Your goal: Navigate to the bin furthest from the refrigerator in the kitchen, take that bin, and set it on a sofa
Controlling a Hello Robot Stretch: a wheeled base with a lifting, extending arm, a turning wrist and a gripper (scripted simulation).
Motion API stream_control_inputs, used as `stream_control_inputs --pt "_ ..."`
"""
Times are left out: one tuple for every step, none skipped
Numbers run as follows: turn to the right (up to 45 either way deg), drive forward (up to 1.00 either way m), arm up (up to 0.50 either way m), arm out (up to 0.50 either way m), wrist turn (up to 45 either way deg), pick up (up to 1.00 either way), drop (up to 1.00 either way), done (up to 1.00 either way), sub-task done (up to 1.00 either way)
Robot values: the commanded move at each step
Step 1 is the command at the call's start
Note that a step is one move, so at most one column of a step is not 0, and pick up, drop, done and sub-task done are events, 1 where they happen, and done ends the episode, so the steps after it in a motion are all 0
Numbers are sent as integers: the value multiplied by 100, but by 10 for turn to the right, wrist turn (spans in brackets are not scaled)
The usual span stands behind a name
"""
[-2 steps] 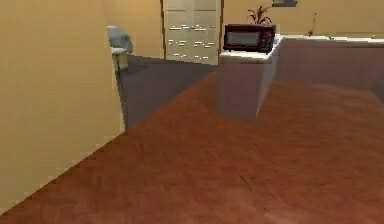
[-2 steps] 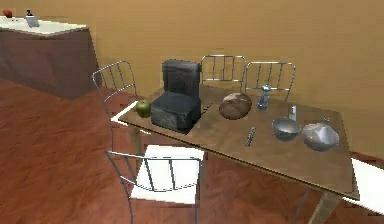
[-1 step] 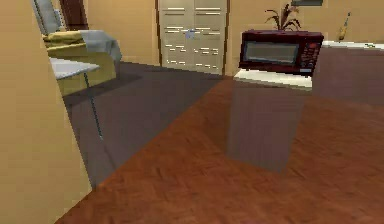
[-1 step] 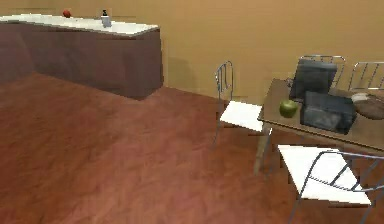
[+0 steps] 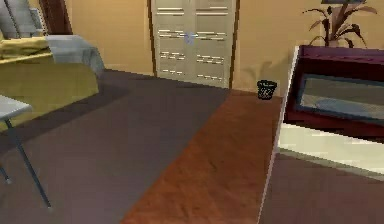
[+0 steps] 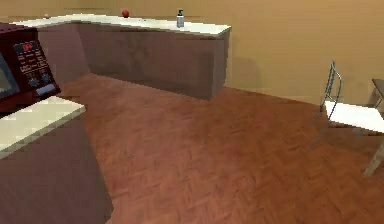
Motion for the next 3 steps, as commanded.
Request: stream_control_inputs --pt "0 35 0 0 0 0 0 0 0" --pt "-120 0 0 0 0 0 0 0 0" --pt "0 95 0 0 0 0 0 0 0"
